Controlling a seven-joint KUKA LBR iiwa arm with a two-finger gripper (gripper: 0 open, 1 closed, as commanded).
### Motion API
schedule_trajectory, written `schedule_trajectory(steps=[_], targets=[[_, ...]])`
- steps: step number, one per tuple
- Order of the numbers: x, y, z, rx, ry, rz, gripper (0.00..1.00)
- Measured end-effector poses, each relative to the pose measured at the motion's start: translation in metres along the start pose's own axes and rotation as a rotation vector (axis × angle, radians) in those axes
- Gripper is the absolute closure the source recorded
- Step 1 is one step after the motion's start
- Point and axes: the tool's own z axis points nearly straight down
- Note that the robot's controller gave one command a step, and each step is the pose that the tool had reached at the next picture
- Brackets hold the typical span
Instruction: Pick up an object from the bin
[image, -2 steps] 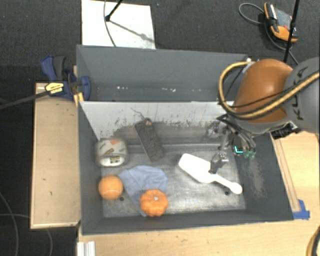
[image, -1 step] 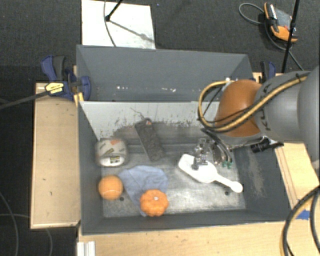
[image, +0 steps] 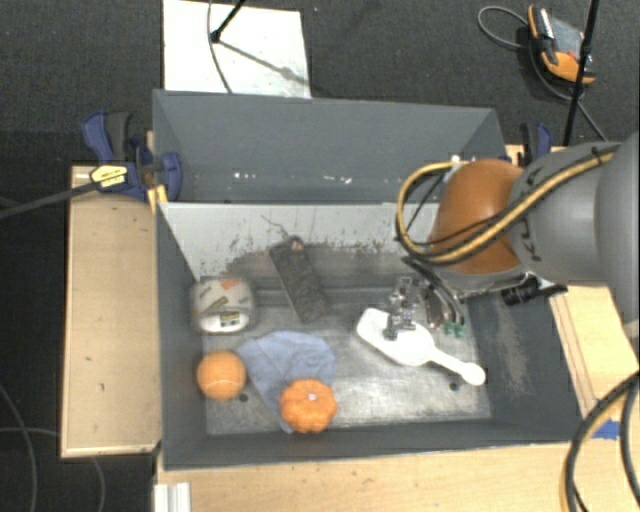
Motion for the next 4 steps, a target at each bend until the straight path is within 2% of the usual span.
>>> schedule_trajectory(steps=[1, 2, 3, 4], targets=[[0.001, -0.016, -0.116, 0.001, 0.006, 0.005, 1.00], [0.001, -0.016, -0.116, 0.001, 0.006, 0.005, 1.00], [0.017, -0.019, -0.058, 0.001, 0.000, -0.009, 1.00], [0.021, -0.019, -0.044, 0.002, 0.006, -0.011, 1.00]])
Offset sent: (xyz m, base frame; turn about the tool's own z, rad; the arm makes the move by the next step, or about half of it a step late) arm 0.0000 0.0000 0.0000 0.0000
